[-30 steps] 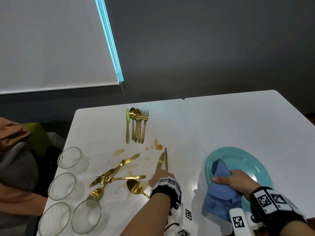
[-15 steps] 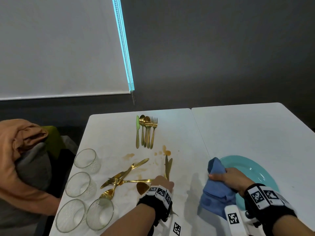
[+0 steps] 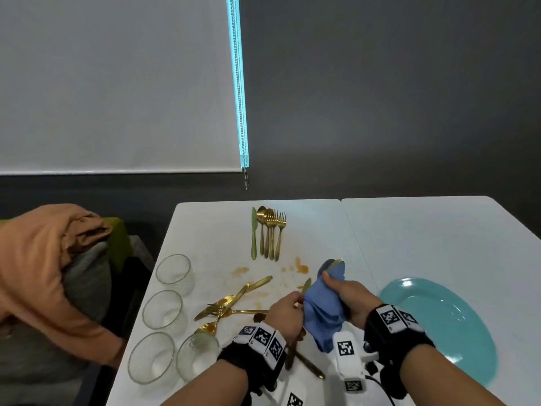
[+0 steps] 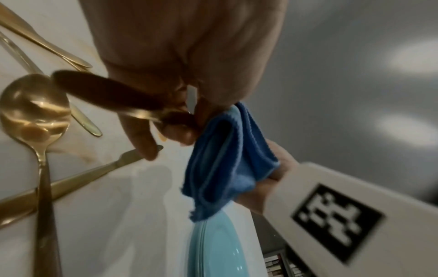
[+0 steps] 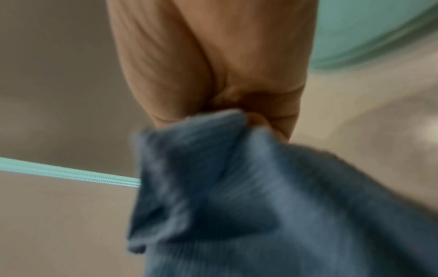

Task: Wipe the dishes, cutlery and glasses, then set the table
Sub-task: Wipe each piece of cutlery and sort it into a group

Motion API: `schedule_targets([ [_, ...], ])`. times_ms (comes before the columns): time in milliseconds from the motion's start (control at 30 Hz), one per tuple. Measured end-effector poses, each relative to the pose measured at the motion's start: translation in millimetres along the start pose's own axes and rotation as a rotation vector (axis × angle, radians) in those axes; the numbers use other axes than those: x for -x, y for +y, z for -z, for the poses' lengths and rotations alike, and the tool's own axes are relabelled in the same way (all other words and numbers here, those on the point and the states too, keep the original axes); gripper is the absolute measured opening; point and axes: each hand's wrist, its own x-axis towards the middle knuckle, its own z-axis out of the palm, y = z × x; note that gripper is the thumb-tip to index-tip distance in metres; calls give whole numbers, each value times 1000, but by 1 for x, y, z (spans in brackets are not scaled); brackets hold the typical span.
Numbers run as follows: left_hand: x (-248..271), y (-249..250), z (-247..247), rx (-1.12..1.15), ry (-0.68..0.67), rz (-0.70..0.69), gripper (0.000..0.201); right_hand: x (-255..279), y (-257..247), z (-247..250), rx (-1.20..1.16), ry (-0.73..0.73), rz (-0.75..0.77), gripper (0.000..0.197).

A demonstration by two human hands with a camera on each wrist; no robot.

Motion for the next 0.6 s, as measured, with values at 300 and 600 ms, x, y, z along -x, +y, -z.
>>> schedule_targets([
  [300,8,5,42,79,-86,83,26,-23,-48,22,-128,257,136,52],
  [600,-6,24,55,223,95,105,17,10,-51,-8,-195,-56,96,49],
])
